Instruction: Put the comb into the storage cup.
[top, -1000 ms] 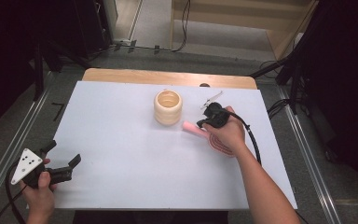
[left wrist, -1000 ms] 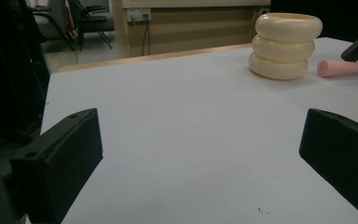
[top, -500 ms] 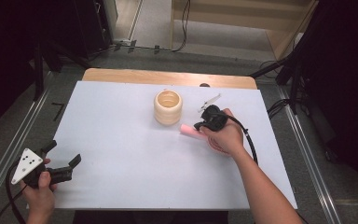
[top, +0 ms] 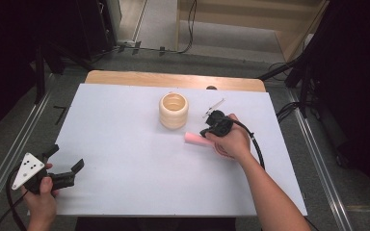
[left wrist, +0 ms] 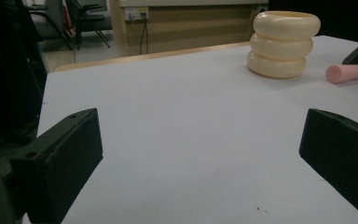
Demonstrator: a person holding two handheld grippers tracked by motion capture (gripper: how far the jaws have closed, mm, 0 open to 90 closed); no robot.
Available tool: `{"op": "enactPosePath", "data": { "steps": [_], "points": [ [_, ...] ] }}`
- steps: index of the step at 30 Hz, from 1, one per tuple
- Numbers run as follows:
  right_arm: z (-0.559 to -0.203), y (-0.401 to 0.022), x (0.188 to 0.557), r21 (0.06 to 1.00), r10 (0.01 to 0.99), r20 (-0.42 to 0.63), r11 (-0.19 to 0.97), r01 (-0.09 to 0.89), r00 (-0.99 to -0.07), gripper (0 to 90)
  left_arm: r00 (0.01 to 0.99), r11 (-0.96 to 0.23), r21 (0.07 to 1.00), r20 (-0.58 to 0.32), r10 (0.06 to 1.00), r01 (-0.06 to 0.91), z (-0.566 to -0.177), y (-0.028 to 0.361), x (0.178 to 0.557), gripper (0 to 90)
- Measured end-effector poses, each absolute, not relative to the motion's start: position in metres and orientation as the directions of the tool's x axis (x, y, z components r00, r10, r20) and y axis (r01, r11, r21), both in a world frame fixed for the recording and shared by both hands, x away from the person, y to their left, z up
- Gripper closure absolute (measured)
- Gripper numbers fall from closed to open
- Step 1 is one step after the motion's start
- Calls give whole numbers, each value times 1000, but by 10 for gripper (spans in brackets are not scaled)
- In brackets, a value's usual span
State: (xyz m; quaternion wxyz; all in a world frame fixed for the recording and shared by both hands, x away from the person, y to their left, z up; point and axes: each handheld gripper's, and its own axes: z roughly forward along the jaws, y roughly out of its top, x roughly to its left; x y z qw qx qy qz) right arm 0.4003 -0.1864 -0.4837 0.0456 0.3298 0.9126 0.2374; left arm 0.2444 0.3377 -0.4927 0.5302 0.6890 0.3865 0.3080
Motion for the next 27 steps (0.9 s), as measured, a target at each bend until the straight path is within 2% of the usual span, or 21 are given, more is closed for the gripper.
{"op": "enactPosePath", "data": {
  "steps": [16,21,22,23,26,27],
  "points": [
    [-482,-172,355,489,509,69,732,473,-858,886,511,-145,968,20,859,206,-493,337,244,0],
    [-481,-173,348,522,506,73,715,465,-859,884,511,-146,968,21,859,206,-493,336,244,0],
    [-477,-177,345,580,519,80,670,463,-851,833,510,-146,968,22,860,206,-493,336,244,0],
    [-475,-178,344,606,529,81,647,463,-845,701,510,-146,968,22,860,206,-493,336,244,0],
    [-465,-185,337,696,573,77,555,456,-816,481,510,-144,968,19,860,206,-493,337,244,0],
    [-465,-185,337,696,573,77,555,456,-816,481,510,-144,968,19,860,206,-493,337,244,0]
  ]
}}
